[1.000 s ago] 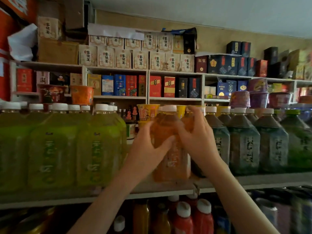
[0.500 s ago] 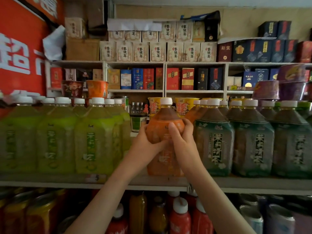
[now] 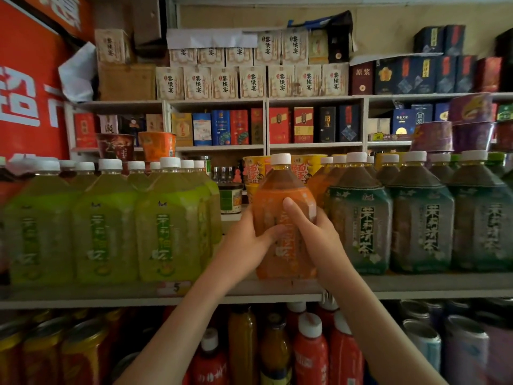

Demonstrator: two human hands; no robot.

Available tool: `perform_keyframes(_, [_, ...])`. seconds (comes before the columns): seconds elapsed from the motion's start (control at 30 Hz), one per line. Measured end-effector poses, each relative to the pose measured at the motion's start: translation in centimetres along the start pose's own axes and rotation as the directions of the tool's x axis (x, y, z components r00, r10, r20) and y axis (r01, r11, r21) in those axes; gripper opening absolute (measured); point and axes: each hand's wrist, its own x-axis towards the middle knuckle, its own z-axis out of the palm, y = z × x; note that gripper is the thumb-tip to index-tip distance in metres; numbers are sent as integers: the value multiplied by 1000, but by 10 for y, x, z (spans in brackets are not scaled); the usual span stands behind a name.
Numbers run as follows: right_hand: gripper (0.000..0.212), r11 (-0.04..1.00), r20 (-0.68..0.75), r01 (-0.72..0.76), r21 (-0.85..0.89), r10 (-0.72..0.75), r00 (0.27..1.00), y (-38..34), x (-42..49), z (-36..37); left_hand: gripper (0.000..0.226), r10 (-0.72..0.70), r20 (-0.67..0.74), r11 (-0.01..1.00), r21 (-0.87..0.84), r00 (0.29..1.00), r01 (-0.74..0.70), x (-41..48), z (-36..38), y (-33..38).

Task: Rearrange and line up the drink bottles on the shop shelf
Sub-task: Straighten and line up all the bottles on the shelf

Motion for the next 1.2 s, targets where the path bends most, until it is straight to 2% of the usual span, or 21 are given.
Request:
perform_keyframes(0.2, [98, 1000, -3, 6, 1, -6, 1000, 0, -3, 3, 46, 6, 0, 1000, -21, 1000, -6, 3, -1, 1])
perform_keyframes(0.33, [96, 1000, -1, 16, 5, -16, 1000, 4, -7, 1, 48, -7, -11, 999, -39, 1000, 7, 4, -1, -1])
perform_keyframes(0.4, [93, 998, -38, 30, -57, -32, 999, 10, -10, 3, 49, -5, -32, 999, -52, 999, 4, 4, 1, -3])
perform_keyframes(0.5, [88, 968, -108, 73, -242, -101, 989, 17, -14, 8, 46, 0, -67, 999, -35, 998, -2, 2, 3, -3])
perform_keyframes(0.6, [78, 933, -114, 117, -339, -165, 980, 15, -13, 9, 46, 66, -127, 993, 104, 990, -53, 1, -2, -1])
perform_keyframes(0.77, [89, 920, -32, 180, -349, -203, 979, 12, -13, 18, 67, 100, -163, 936, 349, 982, -38, -6, -18, 3])
perform_keyframes(0.9, [67, 885, 23, 216, -411, -227, 974, 15, -7, 37, 79, 283, -226, 801, 590, 932, -100, -11, -22, 3])
perform_keyframes(1.03, [79, 841, 55, 231, -489, -235, 970, 15, -2, 51, 88, 351, -174, 722, 676, 920, -147, -11, -32, -3])
perform_keyframes(1.2, [89, 814, 46, 241, -528, -256, 966, 16, -5, 55, 90, 386, -129, 704, 681, 913, -202, -13, -39, -6])
